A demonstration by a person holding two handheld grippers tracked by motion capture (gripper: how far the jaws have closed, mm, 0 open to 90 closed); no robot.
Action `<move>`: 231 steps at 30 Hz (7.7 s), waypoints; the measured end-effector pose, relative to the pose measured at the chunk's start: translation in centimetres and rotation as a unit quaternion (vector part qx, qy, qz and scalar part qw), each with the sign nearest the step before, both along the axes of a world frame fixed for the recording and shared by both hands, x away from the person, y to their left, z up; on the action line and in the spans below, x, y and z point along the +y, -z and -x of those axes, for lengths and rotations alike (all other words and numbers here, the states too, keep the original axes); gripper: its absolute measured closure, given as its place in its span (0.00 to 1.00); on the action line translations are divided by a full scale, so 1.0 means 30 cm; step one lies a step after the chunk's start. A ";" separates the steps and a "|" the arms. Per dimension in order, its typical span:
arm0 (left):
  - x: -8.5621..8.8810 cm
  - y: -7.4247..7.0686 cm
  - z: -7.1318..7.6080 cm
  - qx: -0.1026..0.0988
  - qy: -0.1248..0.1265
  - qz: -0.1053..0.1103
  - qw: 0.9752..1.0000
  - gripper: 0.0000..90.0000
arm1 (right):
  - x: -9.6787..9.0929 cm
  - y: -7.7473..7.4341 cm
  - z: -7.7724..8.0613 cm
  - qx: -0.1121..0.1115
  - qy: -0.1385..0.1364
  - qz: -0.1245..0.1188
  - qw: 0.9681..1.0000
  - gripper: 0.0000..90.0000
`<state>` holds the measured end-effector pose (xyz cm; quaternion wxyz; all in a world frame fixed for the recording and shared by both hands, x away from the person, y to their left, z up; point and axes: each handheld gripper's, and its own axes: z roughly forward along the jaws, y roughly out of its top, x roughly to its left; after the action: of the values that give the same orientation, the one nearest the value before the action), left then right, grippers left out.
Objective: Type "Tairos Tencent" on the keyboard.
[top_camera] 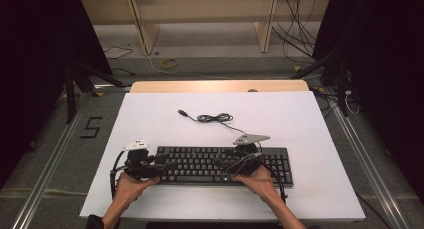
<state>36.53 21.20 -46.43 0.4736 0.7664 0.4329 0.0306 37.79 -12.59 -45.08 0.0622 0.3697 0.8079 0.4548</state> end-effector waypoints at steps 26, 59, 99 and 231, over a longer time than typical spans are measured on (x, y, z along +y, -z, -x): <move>-0.057 0.031 -0.050 0.027 0.020 -0.083 0.996 0.96 | -0.044 -0.011 0.064 -0.027 -0.002 -0.020 0.999 0.41; -0.053 0.025 -0.056 0.030 0.013 -0.075 0.997 0.90 | -0.056 -0.012 0.090 -0.028 -0.005 -0.017 0.999 0.40; -0.010 -0.031 0.005 -0.027 -0.003 0.018 0.999 0.34 | 0.014 -0.003 0.088 -0.021 -0.027 -0.018 0.999 0.45; 0.056 0.006 0.043 -0.010 -0.026 -0.008 1.000 0.45 | 0.173 0.016 -0.030 0.003 -0.047 0.013 0.999 0.50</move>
<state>35.23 22.86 -46.62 0.4707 0.7582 0.4479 0.0542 38.69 -7.41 -45.55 0.0432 0.3314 0.8307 0.4452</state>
